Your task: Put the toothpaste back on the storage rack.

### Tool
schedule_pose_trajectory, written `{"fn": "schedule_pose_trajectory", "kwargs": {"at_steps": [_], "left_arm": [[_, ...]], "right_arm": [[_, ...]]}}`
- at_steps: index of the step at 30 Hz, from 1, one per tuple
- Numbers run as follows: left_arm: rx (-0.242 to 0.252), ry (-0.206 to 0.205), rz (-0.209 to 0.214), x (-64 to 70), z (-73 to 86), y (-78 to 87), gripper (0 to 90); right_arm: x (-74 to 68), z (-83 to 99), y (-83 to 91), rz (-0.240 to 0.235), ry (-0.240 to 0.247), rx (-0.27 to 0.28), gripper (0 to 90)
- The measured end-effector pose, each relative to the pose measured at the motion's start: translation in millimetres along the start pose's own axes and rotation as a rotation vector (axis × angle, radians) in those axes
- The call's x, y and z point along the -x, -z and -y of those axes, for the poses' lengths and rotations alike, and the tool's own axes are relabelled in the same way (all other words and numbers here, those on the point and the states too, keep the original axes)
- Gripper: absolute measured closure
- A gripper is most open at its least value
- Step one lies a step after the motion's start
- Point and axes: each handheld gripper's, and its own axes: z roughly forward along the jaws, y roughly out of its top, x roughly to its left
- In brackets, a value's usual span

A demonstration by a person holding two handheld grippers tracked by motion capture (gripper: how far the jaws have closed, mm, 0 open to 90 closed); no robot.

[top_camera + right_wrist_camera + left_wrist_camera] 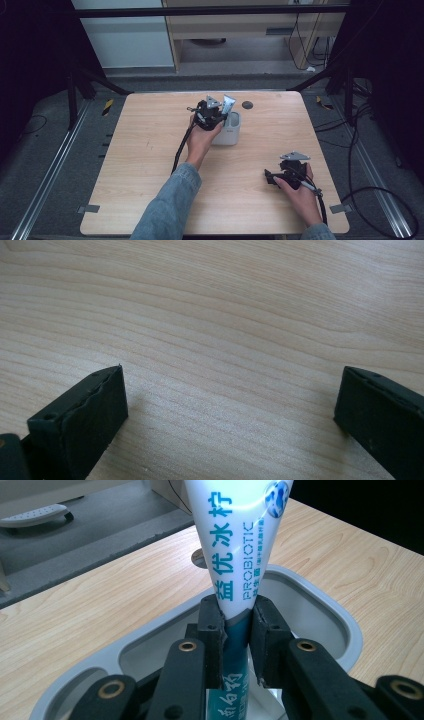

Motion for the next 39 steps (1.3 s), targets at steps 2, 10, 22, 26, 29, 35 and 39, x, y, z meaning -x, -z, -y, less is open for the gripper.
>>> {"fn": "schedule_pose_trajectory", "kwargs": {"at_steps": [2, 10, 22, 26, 29, 35, 39], "left_arm": [[-0.002, -0.003, 0.004, 0.3, 0.0, 0.0, 76.3], [-0.002, 0.003, 0.001, -0.4, -0.2, 0.4, 75.7], [0.010, 0.004, -0.004, -1.3, -2.2, 5.9, 72.0], [0.012, -0.008, -0.005, -0.6, -3.2, 9.0, 68.1], [0.011, -0.019, -0.005, -0.6, -4.2, 12.6, 63.7], [0.022, -0.024, -0.008, 1.9, -7.0, 19.6, 53.2], [0.009, -0.039, 0.004, 5.0, -7.8, 21.3, 43.4]], "right_arm": [[0.0, 0.0, 0.0, 0.000, 0.000, 0.000, 0.8], [0.0, 0.0, 0.0, 0.001, 0.000, 0.000, 0.8], [-0.1, 0.0, 0.1, 0.000, -0.001, -0.002, 0.8], [-0.1, 0.0, 0.1, 0.001, -0.001, -0.002, 0.8], [-0.1, 0.0, 0.1, 0.001, -0.001, -0.001, 0.8], [-0.1, 0.0, 0.0, 0.001, -0.001, 0.000, 0.8], [0.0, 0.0, 0.1, 0.001, 0.000, -0.001, 0.8]]}}
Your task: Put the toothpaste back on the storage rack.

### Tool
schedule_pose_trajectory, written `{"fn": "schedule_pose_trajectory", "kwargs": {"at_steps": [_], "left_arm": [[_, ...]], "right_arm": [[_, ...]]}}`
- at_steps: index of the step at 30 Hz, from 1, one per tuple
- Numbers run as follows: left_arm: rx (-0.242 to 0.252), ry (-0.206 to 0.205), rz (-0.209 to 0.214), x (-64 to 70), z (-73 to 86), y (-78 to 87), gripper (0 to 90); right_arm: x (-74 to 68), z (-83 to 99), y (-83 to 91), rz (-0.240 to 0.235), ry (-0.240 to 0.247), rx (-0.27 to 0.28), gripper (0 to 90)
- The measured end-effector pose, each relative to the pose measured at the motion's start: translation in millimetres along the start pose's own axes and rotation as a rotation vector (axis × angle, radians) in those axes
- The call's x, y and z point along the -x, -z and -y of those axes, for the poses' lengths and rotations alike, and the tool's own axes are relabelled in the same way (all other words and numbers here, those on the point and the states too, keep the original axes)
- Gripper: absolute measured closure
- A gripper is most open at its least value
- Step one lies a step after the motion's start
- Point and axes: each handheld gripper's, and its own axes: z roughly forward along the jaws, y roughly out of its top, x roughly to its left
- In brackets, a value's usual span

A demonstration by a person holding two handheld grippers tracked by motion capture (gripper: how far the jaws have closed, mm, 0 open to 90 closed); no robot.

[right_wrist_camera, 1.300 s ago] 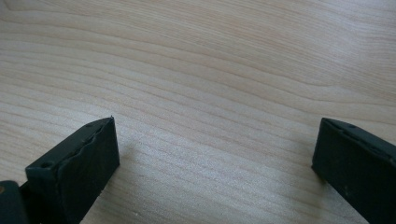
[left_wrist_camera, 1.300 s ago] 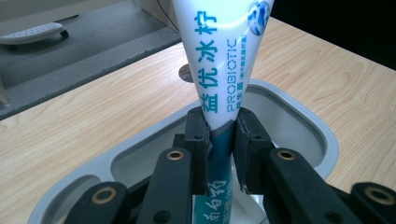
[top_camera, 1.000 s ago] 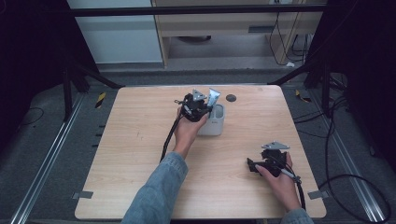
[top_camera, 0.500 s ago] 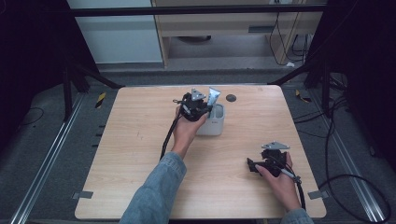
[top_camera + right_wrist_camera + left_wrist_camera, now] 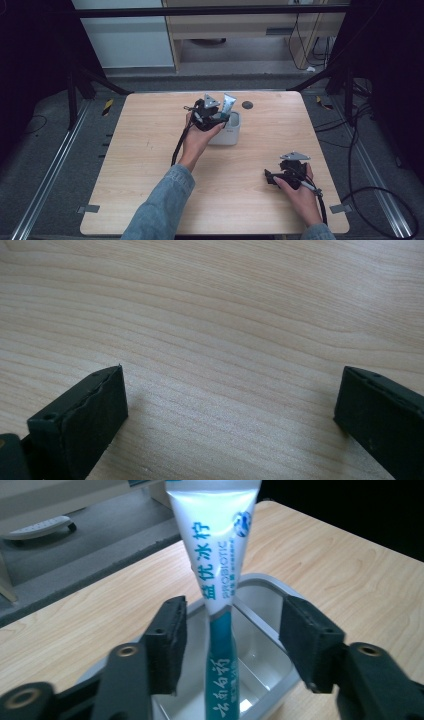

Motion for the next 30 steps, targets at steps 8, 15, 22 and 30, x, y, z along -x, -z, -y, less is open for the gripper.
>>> {"fn": "schedule_pose_trajectory", "kwargs": {"at_steps": [8, 15, 22, 30], "left_arm": [[-0.039, -0.004, 0.029, 4.4, -0.7, 5.1, 21.0], [-0.039, -0.028, 0.043, 11.5, -2.4, 20.0, 11.4], [-0.056, -0.062, 0.051, 16.6, 0.7, 41.7, 7.3], [-0.097, -0.102, 0.034, 15.1, 14.2, 63.0, 5.2]], "right_arm": [[-0.1, 0.0, -0.1, 0.000, -0.001, 0.001, 0.8], [-0.1, 0.1, -0.2, 0.001, 0.000, 0.001, 0.8], [0.0, 0.1, -0.2, 0.003, 0.004, 0.001, 0.9], [-0.3, 0.3, 0.0, 0.002, 0.003, 0.001, 0.9]]}}
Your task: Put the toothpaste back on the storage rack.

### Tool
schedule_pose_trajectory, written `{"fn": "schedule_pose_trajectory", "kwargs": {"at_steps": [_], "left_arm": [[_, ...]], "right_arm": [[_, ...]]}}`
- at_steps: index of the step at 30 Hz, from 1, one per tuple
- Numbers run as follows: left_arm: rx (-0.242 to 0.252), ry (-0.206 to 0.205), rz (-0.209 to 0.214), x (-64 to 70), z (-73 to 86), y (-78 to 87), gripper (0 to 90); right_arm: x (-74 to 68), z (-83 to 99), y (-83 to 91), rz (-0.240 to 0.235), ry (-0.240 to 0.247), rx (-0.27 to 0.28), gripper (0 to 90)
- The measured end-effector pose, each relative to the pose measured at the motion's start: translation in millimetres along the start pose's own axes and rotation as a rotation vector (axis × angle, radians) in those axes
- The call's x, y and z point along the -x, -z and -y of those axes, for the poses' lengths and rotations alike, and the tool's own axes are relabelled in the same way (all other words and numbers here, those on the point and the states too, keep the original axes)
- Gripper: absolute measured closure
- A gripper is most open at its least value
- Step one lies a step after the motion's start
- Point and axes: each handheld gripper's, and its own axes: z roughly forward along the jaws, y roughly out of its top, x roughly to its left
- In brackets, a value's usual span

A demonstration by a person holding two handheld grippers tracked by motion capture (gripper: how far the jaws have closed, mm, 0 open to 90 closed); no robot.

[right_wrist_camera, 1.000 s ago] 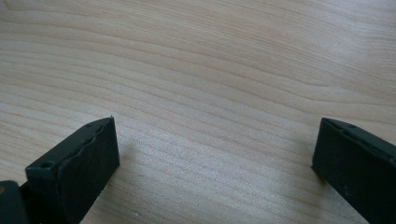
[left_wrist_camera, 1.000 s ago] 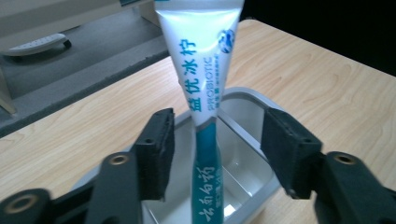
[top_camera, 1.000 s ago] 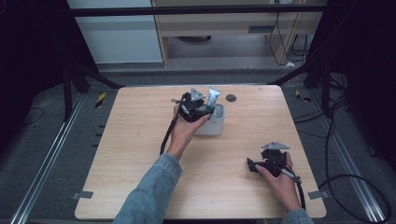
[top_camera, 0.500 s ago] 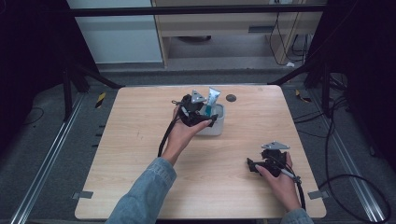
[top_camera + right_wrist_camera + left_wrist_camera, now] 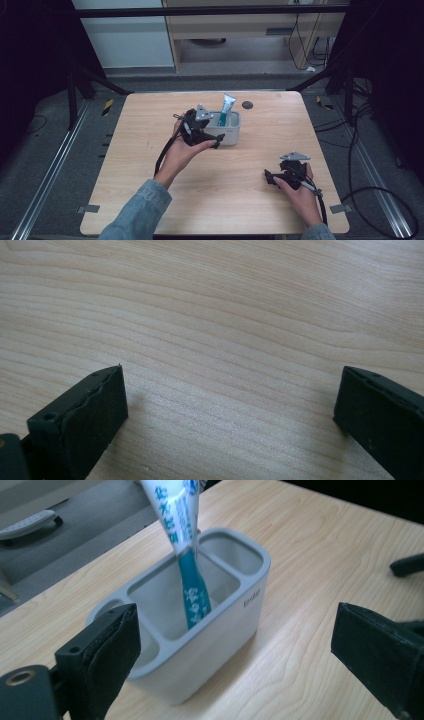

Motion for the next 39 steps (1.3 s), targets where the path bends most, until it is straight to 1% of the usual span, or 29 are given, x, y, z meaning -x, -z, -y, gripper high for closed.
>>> {"fn": "schedule_pose_trajectory", "kwargs": {"at_steps": [3, 5, 6, 7, 9, 13, 17, 18, 19, 20, 22, 23, 25, 26, 27, 28, 29, 34, 35, 36, 37, 39], "left_arm": [[-0.006, 0.006, 0.003, -0.3, 7.0, 6.8, 4.9], [-0.007, 0.003, 0.004, -0.4, 9.0, 9.0, 4.7], [-0.026, -0.007, 0.008, -1.0, 14.9, 14.5, 4.6], [-0.026, -0.007, 0.008, -1.0, 14.9, 14.5, 4.5], [-0.037, -0.015, 0.007, -2.4, 19.8, 18.0, 4.6], [-0.057, -0.017, -0.003, -7.4, 33.7, 24.2, 4.9], [-0.074, -0.003, -0.018, -15.2, 51.5, 30.1, 5.2], [-0.081, 0.006, -0.024, -17.3, 56.5, 30.8, 5.2], [-0.081, 0.006, -0.024, -17.3, 56.5, 30.8, 5.2], [-0.087, 0.025, -0.033, -22.0, 66.7, 31.7, 5.2], [-0.097, 0.043, -0.035, -26.0, 76.6, 32.0, 5.3], [-0.097, 0.043, -0.035, -26.0, 76.6, 32.0, 5.3], [-0.121, 0.050, -0.040, -30.2, 89.1, 32.7, 5.3], [-0.128, 0.053, -0.043, -31.7, 92.6, 33.1, 5.3], [-0.128, 0.053, -0.043, -31.7, 92.6, 33.1, 5.3], [-0.151, 0.052, -0.047, -35.1, 98.8, 33.2, 5.4], [-0.161, 0.053, -0.047, -36.4, 101.5, 32.8, 5.5], [-0.181, 0.067, -0.055, -42.0, 116.8, 32.4, 5.5], [-0.189, 0.069, -0.055, -43.7, 120.6, 32.5, 5.4], [-0.201, 0.077, -0.059, -48.0, 128.0, 33.0, 5.2], [-0.201, 0.077, -0.059, -48.0, 128.0, 33.0, 5.1], [-0.213, 0.089, -0.068, -53.2, 135.6, 33.7, 5.0]], "right_arm": [[-0.1, 0.0, 0.0, -0.001, -0.001, 0.001, 1.0], [-0.1, 0.0, 0.0, -0.001, -0.001, 0.001, 0.9], [0.0, 0.0, 0.0, 0.000, 0.000, 0.000, 0.9], [0.0, 0.0, 0.0, 0.000, 0.000, 0.000, 0.9], [-0.1, 0.0, 0.0, -0.001, -0.001, 0.001, 0.9], [0.0, 0.0, 0.0, -0.001, -0.001, 0.001, 0.9], [0.0, 0.0, 0.0, -0.001, -0.001, 0.001, 0.9], [0.0, 0.0, 0.0, -0.001, -0.001, 0.001, 0.9], [-0.1, 0.0, 0.0, -0.001, -0.001, 0.001, 0.9], [0.0, 0.0, 0.0, -0.001, -0.001, 0.001, 0.9], [-0.1, 0.0, 0.0, -0.001, -0.001, 0.001, 0.9], [-0.1, 0.0, 0.0, -0.001, -0.001, 0.001, 0.9], [-0.1, 0.0, 0.0, -0.001, -0.001, 0.001, 0.9], [-0.1, 0.0, 0.0, -0.001, -0.001, 0.001, 0.9], [-0.1, 0.0, -0.1, 0.000, -0.002, 0.001, 0.9], [-0.1, 0.0, 0.0, -0.001, -0.001, 0.001, 0.9], [0.0, 0.0, 0.0, -0.001, -0.001, 0.001, 0.9], [0.0, 0.0, 0.0, -0.001, -0.001, 0.001, 0.9], [-0.1, 0.0, 0.0, -0.001, -0.001, 0.001, 0.9], [-0.1, 0.0, 0.0, -0.001, -0.001, 0.001, 0.9], [-0.1, 0.0, 0.0, -0.001, -0.001, 0.001, 0.9], [-0.1, 0.0, 0.0, -0.001, -0.001, 0.001, 0.9]]}}
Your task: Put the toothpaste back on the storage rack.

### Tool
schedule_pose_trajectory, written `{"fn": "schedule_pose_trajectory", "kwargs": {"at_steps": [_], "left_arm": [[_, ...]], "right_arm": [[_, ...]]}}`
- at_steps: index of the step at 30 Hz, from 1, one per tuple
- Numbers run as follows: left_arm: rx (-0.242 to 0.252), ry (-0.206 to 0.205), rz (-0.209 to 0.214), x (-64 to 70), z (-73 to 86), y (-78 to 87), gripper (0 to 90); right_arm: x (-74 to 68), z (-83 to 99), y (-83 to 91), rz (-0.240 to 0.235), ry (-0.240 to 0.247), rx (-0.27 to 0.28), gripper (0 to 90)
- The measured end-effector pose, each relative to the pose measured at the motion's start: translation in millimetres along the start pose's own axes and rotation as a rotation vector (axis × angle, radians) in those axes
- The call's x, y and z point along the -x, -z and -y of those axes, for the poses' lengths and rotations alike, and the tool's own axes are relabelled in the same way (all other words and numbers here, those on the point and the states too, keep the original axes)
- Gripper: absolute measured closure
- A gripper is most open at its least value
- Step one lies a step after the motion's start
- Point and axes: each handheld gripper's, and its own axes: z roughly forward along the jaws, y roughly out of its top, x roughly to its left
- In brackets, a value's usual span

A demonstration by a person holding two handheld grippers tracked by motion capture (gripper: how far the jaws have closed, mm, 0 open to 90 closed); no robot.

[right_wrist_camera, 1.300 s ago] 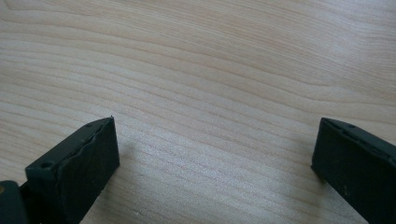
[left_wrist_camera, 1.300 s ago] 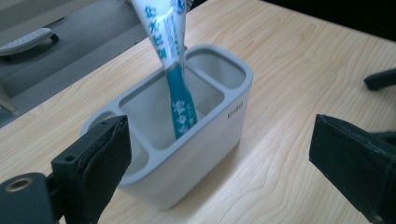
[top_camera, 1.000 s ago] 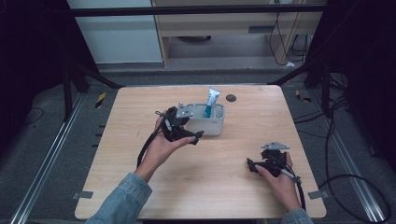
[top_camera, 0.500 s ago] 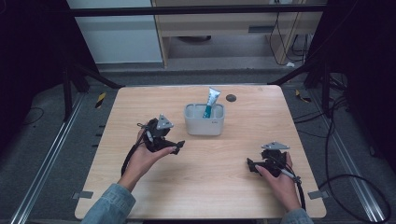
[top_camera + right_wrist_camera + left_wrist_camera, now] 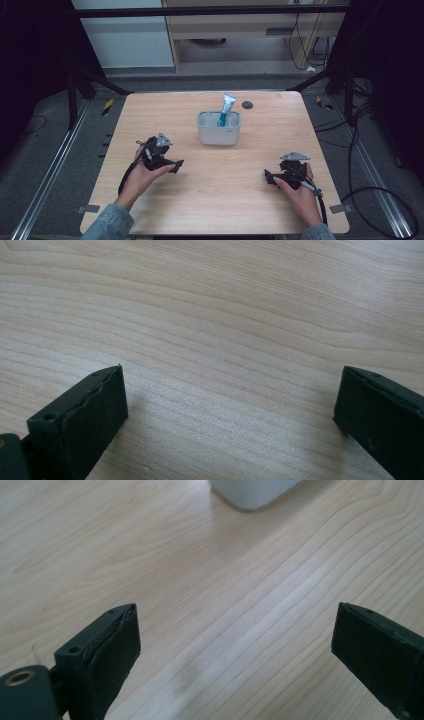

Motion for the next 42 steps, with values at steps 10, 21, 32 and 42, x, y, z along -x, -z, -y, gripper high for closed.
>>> {"fn": "schedule_pose_trajectory", "kwargs": {"at_steps": [10, 21, 32, 42], "left_arm": [[-0.027, 0.085, -0.046, -38.2, 33.5, -4.0, 4.8], [-0.014, 0.131, -0.069, -59.9, 43.0, -9.9, 4.8], [-0.012, 0.161, -0.073, -71.7, 50.2, -23.5, 4.8], [0.053, 0.170, -0.049, -73.1, 58.3, -29.4, 0.0]], "right_arm": [[0.0, 0.0, 0.0, 0.000, 0.000, 0.000, 0.9], [0.1, 0.0, 0.0, 0.001, 0.002, -0.001, 0.9], [0.0, 0.0, 0.0, 0.000, 0.001, 0.000, 0.9], [-0.1, 0.1, 0.1, 0.001, 0.000, -0.001, 0.9]]}}
